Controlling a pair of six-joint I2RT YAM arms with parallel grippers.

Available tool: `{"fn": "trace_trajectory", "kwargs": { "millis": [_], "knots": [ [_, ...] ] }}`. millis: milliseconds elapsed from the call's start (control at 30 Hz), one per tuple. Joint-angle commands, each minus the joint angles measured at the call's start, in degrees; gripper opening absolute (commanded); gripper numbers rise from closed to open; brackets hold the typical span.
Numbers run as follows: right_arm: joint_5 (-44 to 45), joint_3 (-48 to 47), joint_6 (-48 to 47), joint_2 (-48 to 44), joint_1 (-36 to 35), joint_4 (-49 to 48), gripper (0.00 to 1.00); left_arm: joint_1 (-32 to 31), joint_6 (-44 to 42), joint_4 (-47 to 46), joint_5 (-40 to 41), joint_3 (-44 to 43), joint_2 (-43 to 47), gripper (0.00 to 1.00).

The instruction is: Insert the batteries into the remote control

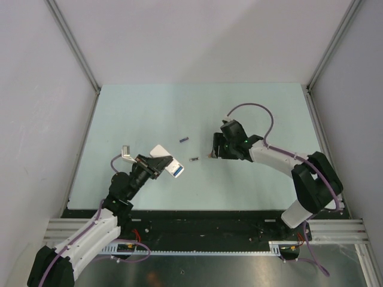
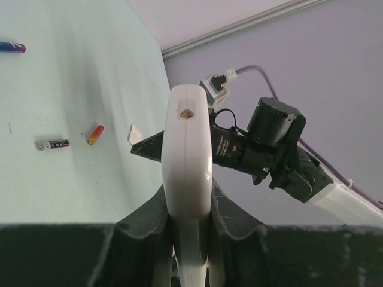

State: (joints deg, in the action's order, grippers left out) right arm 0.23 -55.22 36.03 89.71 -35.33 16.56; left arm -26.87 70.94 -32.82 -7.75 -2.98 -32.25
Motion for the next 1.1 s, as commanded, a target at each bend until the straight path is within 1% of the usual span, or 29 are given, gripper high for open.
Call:
{"fn": "trace_trajectory", "kwargs": {
  "millis": [0,33,100,200,333,500,733,1067],
  "knots": [
    [5.7,-4.8,-19.7,4.9,-1.9,3.1,0.73,-0.2,-1.9,-1.8,-0.2,-1.2,0.2,0.0],
    [6.1,-5.6,-20.5,5.5,-2.3,2.7,0.8,-0.2,-1.9,-1.6,-0.2,-1.2,0.1,0.0],
    [6.7,-6.4,-22.4,6.4,-2.7,2.0,0.85,-0.1,-2.1,-1.5,-0.2,-1.2,0.1,0.0],
    [7.2,-9.6,-26.0,9.6,-3.1,3.5,0.86,-0.1,-2.6,-1.4,-0.8,-1.6,-0.4,0.0],
    [10.1,-11.4,-29.4,10.7,-4.0,4.0,0.85,-0.1,-3.8,-0.9,-1.0,-2.4,-0.6,0.0],
    [8.1,-12.9,-32.0,12.1,-3.1,4.0,0.81,-0.1,-4.5,-0.8,-1.2,-3.2,-2.1,0.0],
    [6.7,-13.6,-33.0,14.6,-3.7,3.9,0.79,0.0,-5.0,-0.7,-1.6,-3.6,-2.8,0.0],
    [5.6,-14.7,-33.5,16.8,-3.9,3.4,0.8,0.1,-5.2,-0.7,-1.8,-4.0,-4.0,0.0]
  ]
}}
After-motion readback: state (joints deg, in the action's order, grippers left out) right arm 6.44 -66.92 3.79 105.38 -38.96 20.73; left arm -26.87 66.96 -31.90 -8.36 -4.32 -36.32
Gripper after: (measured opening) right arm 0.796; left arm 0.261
